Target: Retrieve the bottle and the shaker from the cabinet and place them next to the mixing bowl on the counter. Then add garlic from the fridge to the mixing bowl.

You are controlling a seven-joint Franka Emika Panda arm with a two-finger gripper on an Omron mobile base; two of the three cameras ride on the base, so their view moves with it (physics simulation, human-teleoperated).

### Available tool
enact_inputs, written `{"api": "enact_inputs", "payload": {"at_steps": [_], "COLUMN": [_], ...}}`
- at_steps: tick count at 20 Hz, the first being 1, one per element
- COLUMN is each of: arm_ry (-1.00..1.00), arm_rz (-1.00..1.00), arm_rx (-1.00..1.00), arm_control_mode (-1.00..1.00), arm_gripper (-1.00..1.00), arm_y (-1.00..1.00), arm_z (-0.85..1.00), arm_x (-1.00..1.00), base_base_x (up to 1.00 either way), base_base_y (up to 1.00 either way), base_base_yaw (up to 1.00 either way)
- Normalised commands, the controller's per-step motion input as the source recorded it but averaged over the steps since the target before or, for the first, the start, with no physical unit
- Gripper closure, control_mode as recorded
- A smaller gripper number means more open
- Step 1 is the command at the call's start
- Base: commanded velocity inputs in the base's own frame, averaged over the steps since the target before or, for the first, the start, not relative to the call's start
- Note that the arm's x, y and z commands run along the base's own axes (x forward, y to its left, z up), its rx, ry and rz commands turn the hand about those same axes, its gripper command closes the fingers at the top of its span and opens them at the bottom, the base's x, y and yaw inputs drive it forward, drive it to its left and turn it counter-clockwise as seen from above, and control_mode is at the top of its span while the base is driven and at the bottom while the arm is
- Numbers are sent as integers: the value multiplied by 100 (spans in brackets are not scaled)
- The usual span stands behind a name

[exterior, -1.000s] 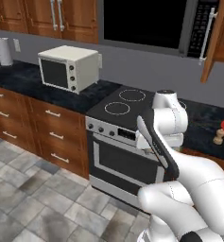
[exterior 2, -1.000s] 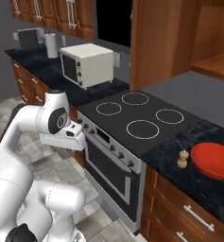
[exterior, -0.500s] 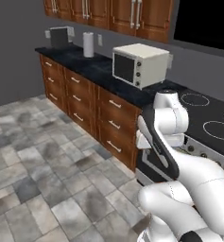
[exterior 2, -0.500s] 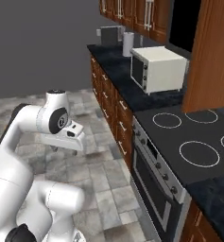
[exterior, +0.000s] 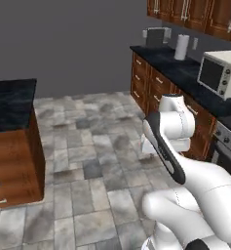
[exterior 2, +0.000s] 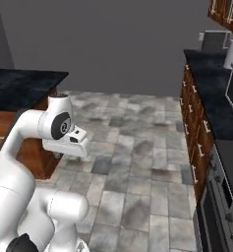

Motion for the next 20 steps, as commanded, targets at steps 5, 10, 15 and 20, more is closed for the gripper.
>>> {"api": "enact_inputs", "payload": {"at_steps": [5,10,15,20], "arm_ry": [0,0,0,0], "arm_rz": [0,0,0,0], "arm_rx": [0,0,0,0], "arm_control_mode": [100,100,100,100], "arm_gripper": [-100,-100,-100,-100], "arm_y": [0,0,0,0], "arm_z": [0,0,0,0], "arm_x": [0,0,0,0], "base_base_x": [33,28,27,26], "base_base_y": [66,66,46,4], "base_base_yaw": [67,65,67,74]}}
